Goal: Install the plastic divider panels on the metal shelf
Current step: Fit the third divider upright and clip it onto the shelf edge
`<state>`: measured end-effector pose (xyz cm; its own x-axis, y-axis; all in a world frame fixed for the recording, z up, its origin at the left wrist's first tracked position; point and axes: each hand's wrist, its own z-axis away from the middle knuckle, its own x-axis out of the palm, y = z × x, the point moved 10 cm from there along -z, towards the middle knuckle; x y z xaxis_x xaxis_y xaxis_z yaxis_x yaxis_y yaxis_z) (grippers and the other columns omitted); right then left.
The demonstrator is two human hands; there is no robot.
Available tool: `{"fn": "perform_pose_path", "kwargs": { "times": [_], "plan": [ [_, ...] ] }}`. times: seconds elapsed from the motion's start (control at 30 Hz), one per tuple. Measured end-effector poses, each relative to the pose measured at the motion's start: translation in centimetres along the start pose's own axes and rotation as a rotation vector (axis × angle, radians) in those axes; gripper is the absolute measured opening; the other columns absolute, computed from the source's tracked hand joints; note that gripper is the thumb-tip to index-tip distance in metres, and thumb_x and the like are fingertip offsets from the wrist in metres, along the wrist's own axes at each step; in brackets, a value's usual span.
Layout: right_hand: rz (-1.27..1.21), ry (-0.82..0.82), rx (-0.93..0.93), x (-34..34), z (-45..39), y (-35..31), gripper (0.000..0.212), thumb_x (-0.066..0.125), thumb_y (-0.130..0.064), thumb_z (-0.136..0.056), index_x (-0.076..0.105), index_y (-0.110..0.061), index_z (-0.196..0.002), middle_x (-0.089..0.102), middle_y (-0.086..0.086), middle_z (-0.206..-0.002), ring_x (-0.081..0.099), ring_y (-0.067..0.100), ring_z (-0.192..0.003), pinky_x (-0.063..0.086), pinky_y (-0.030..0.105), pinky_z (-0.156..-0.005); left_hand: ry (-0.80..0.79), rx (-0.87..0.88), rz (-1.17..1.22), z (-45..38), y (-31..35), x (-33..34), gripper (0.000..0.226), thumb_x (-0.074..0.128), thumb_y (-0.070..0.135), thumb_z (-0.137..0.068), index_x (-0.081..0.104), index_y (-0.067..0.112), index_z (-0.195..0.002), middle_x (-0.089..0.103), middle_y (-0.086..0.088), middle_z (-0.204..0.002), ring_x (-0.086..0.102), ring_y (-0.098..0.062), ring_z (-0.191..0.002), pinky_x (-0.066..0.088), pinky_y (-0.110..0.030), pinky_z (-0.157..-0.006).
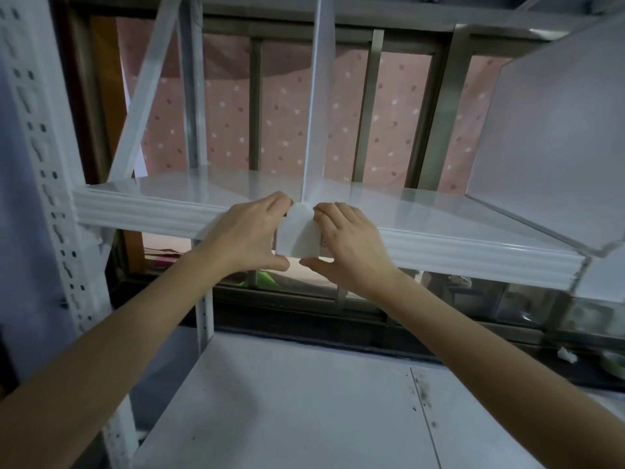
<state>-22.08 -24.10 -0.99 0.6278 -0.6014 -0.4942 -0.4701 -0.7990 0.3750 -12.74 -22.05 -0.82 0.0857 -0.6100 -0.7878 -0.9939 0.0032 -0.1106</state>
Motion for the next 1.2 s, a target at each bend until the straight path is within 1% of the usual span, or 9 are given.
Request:
{"fn": "perform_pose_path", "kwargs": {
  "times": [0.13,0.37,0.43,0.57,0.77,0.83,0.97,1.07,1.2],
  "plan": [
    [-0.018,0.017,0.018,0.4,0.0,0.0,0.066,0.086,-0.042,-0.056,0.065,0.000,-0.103,0.066,0.012,-0.102,0.064,0.031,-0.088,0.052,0.038,-0.077,0.007,-0.002,0.025,0.2,-0.3,0.2,0.072,0.080,0.042,-0.064,0.046,0.013,-0.121,0.053,0.001,-0.113,0.052,-0.014,-0.089,0.034,-0.022,-0.068],
    [-0.044,0.017,0.002,0.2,0.0,-0.1,0.063,0.085,-0.039,-0.058,0.065,0.004,-0.100,0.066,0.015,-0.098,0.064,0.031,-0.075,0.051,0.034,-0.057,0.134,0.028,0.037,0.5,-0.3,-0.2,0.078,0.082,0.041,-0.064,0.049,0.010,-0.128,0.057,-0.003,-0.120,0.058,-0.020,-0.098,0.035,-0.022,-0.074],
    [-0.056,0.014,-0.005,0.1,-0.1,0.0,0.061,0.085,-0.036,-0.058,0.065,0.004,-0.100,0.067,0.016,-0.098,0.065,0.032,-0.075,0.051,0.033,-0.057,0.156,0.038,0.024,0.4,-0.3,-0.2,0.079,0.084,0.042,-0.060,0.053,0.008,-0.124,0.061,-0.005,-0.117,0.061,-0.022,-0.094,0.036,-0.023,-0.072],
    [-0.085,-0.015,-0.015,0.2,0.1,0.1,0.060,0.087,-0.032,-0.060,0.065,0.006,-0.102,0.067,0.018,-0.100,0.065,0.033,-0.076,0.053,0.034,-0.058,0.201,0.073,-0.016,0.4,-0.1,-0.3,0.082,0.092,0.042,-0.039,0.065,0.003,-0.106,0.069,-0.008,-0.098,0.067,-0.024,-0.069,0.045,-0.022,-0.059],
    [-0.097,-0.042,0.005,0.2,0.3,0.5,0.061,0.086,-0.030,-0.062,0.064,0.008,-0.103,0.066,0.020,-0.104,0.067,0.034,-0.079,0.056,0.035,-0.059,0.224,0.081,-0.046,0.4,0.2,-0.3,0.080,0.092,0.044,-0.034,0.068,0.005,-0.099,0.070,-0.007,-0.090,0.067,-0.023,-0.065,0.052,-0.026,-0.056],
    [-0.097,-0.052,0.030,0.3,0.3,0.6,0.061,0.087,-0.030,-0.058,0.063,0.009,-0.099,0.066,0.020,-0.102,0.067,0.034,-0.076,0.056,0.034,-0.056,0.186,0.038,-0.053,0.3,0.2,-0.3,0.079,0.090,0.044,-0.043,0.066,0.007,-0.108,0.068,-0.007,-0.097,0.066,-0.024,-0.072,0.051,-0.027,-0.061],
    [-0.091,-0.086,0.120,0.6,0.1,0.7,0.066,0.089,-0.030,-0.050,0.061,0.007,-0.097,0.065,0.017,-0.099,0.064,0.031,-0.070,0.050,0.030,-0.055,0.168,-0.067,-0.073,0.2,0.7,-0.2,0.074,0.076,0.043,-0.070,0.047,0.014,-0.132,0.055,-0.003,-0.120,0.058,-0.021,-0.100,0.043,-0.028,-0.080],
    [-0.071,-0.082,0.213,0.5,0.5,0.4,0.070,0.090,-0.030,-0.047,0.061,0.004,-0.102,0.064,0.014,-0.099,0.062,0.028,-0.073,0.046,0.029,-0.063,0.171,-0.176,-0.014,0.8,0.9,0.3,0.076,0.077,0.041,-0.072,0.044,0.012,-0.134,0.052,-0.005,-0.124,0.051,-0.022,-0.112,0.037,-0.029,-0.097],
    [-0.038,-0.068,0.274,0.0,1.0,-0.2,0.068,0.087,-0.027,-0.053,0.061,0.002,-0.108,0.063,0.013,-0.108,0.064,0.030,-0.088,0.049,0.036,-0.080,0.246,-0.233,0.038,1.1,1.1,0.2,0.072,0.082,0.035,-0.065,0.053,0.008,-0.125,0.057,-0.009,-0.115,0.054,-0.027,-0.108,0.036,-0.034,-0.099]
  ]
}}
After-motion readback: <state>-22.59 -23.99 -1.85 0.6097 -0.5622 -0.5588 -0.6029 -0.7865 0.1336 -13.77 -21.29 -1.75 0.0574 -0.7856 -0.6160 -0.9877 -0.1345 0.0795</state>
